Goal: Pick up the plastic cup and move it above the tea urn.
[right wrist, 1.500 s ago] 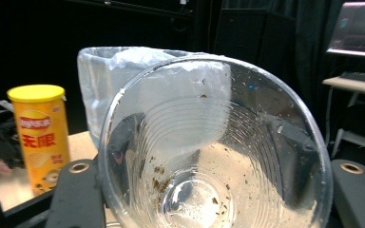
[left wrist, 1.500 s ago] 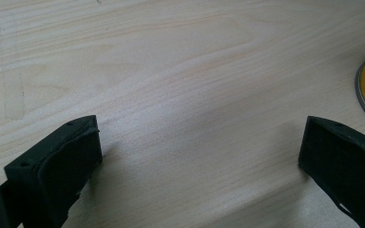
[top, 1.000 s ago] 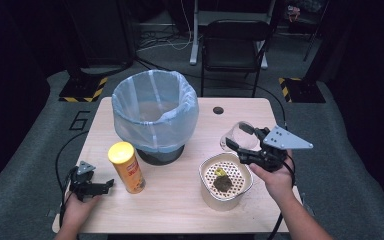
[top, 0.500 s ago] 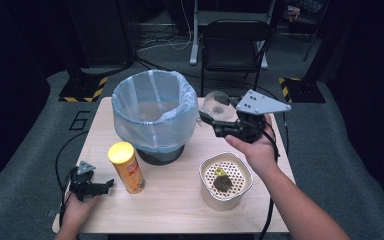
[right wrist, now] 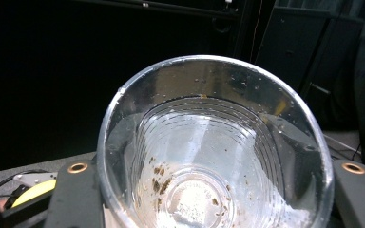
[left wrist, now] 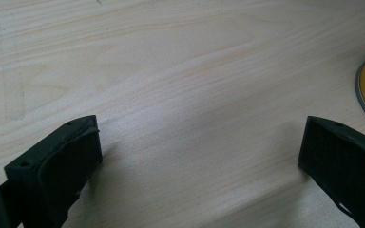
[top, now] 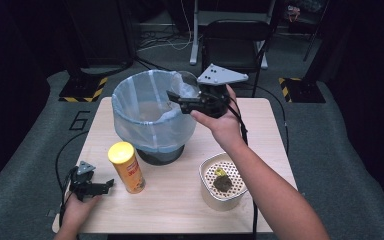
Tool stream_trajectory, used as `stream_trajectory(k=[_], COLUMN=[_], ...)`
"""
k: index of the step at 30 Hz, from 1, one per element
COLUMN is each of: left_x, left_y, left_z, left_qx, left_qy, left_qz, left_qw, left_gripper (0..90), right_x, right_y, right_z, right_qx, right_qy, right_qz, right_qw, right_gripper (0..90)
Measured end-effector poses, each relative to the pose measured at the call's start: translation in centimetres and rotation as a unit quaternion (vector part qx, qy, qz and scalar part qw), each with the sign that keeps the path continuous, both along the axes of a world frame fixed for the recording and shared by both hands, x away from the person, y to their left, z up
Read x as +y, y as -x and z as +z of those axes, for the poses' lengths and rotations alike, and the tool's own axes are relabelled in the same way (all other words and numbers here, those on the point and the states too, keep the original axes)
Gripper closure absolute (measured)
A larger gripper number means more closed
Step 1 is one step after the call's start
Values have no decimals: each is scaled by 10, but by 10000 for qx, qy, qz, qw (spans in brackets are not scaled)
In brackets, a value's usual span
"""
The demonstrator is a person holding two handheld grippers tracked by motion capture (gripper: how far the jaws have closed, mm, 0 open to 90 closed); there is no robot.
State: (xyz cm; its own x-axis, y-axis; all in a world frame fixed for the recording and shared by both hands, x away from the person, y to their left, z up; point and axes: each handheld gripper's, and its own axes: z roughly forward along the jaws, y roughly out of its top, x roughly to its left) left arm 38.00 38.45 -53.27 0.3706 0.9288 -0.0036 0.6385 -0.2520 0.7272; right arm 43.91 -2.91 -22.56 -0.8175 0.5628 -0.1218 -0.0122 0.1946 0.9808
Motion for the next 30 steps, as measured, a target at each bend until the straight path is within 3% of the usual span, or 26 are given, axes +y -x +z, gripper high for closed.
stream_trajectory(k=[10, 20, 27, 30], left_x=[-1, 0, 0, 0], left_y=[0, 0, 0, 0], left_z=[0, 0, 0, 0], left_qx=[16, 5, 5, 4], left_qy=[64, 6, 6, 8], left_qz=[28, 6, 9, 9], left_qw=[10000, 10000, 10000, 10000], left_gripper=[2, 2, 3, 3], right_x=[28, 53, 60, 62], right_y=[-31, -48, -54, -57], right_z=[-11, -25, -29, -31], right_qx=[176, 453, 490, 588], right_qy=[156, 345, 409, 374], right_qz=[-140, -213, -244, -269], right_qw=[9996, 9982, 9977, 9972], right_gripper=[340, 325, 312, 265])
